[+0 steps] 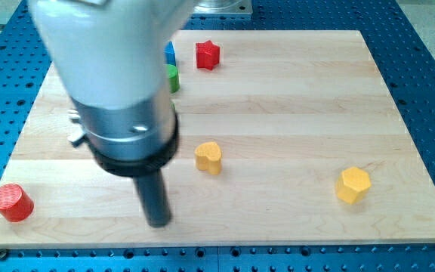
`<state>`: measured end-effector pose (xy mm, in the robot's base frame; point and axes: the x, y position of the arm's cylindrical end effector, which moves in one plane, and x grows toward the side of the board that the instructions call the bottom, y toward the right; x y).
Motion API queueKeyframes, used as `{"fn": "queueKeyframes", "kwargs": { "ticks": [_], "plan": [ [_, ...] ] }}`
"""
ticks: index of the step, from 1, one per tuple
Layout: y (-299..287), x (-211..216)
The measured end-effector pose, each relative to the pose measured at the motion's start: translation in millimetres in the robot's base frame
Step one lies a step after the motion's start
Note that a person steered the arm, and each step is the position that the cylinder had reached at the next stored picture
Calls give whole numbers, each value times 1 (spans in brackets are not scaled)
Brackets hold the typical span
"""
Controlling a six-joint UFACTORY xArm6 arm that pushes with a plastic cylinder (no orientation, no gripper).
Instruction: Place the heart below the green star
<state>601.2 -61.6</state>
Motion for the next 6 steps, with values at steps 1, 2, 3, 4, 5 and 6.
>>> {"fn": "queueKeyframes", "kwargs": {
  "ticks": [1,2,3,4,5,6],
  "plan": [
    [64,-16],
    [93,-44],
    [87,-49],
    [54,-49],
    [104,-33],
    [106,-64]
  ]
}}
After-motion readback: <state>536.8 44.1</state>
